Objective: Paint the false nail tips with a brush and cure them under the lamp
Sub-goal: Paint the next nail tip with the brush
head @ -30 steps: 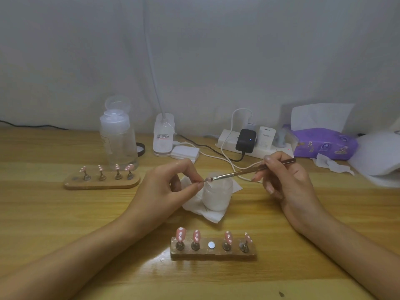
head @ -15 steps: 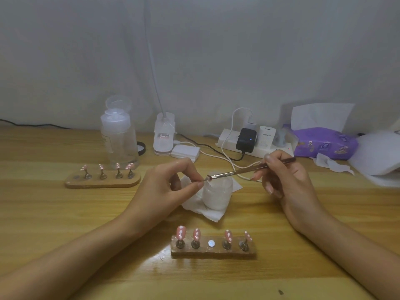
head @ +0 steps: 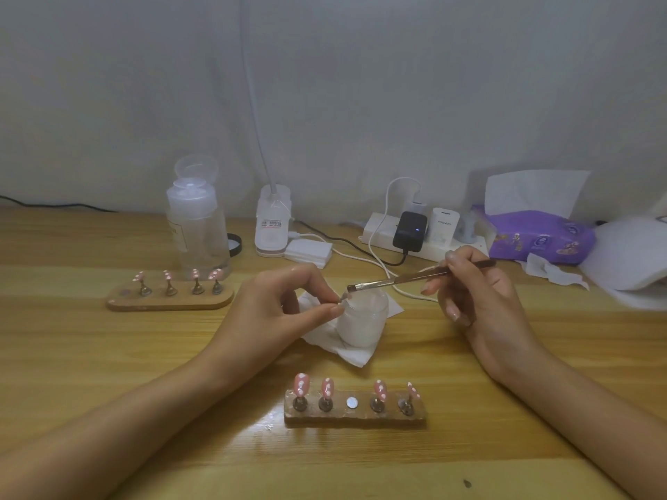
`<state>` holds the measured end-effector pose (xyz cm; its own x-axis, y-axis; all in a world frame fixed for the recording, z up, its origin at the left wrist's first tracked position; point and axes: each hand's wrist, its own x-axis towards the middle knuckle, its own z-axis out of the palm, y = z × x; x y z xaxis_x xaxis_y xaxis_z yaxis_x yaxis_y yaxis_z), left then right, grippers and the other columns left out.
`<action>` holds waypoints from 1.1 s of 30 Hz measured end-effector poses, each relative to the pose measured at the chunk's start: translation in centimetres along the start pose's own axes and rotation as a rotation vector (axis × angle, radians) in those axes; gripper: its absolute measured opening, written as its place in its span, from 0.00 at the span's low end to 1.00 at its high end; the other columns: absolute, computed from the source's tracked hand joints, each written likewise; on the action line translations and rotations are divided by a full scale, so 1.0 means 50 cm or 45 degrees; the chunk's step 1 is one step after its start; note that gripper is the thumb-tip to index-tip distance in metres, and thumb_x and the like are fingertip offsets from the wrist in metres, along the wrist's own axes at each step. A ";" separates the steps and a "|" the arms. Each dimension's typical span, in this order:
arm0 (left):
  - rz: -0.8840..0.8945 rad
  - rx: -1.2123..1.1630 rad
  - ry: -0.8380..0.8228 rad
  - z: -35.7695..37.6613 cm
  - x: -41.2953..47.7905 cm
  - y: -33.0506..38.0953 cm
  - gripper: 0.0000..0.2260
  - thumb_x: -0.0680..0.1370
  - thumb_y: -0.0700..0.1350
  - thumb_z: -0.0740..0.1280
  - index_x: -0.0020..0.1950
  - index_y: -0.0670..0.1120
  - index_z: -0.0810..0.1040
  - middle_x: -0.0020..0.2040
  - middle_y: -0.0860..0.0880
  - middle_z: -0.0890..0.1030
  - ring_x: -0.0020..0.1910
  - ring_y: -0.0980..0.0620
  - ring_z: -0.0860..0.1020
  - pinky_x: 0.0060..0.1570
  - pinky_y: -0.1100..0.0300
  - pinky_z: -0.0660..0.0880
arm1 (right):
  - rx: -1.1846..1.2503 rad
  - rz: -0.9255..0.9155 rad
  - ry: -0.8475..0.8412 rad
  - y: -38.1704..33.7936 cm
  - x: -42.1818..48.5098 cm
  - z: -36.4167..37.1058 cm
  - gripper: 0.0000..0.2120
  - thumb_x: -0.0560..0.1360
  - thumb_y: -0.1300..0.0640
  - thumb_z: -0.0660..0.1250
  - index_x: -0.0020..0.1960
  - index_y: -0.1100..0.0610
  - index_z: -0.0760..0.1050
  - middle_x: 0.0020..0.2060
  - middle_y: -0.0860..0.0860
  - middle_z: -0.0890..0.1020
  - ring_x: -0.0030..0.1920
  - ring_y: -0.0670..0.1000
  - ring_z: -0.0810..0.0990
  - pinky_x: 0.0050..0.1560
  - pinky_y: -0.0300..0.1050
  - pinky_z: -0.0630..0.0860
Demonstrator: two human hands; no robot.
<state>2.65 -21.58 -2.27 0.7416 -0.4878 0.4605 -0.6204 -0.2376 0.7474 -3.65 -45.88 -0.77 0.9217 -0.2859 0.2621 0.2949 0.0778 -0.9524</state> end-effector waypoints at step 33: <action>-0.003 -0.079 -0.013 0.002 0.001 0.004 0.07 0.69 0.56 0.72 0.41 0.54 0.82 0.35 0.63 0.80 0.28 0.61 0.70 0.29 0.72 0.66 | -0.043 0.007 0.020 -0.002 0.000 0.002 0.08 0.73 0.48 0.65 0.38 0.52 0.74 0.32 0.54 0.83 0.22 0.46 0.69 0.22 0.34 0.62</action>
<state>2.51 -21.75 -2.14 0.7404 -0.4956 0.4541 -0.6014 -0.1867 0.7768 -3.67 -45.80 -0.68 0.9191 -0.3009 0.2544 0.2808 0.0474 -0.9586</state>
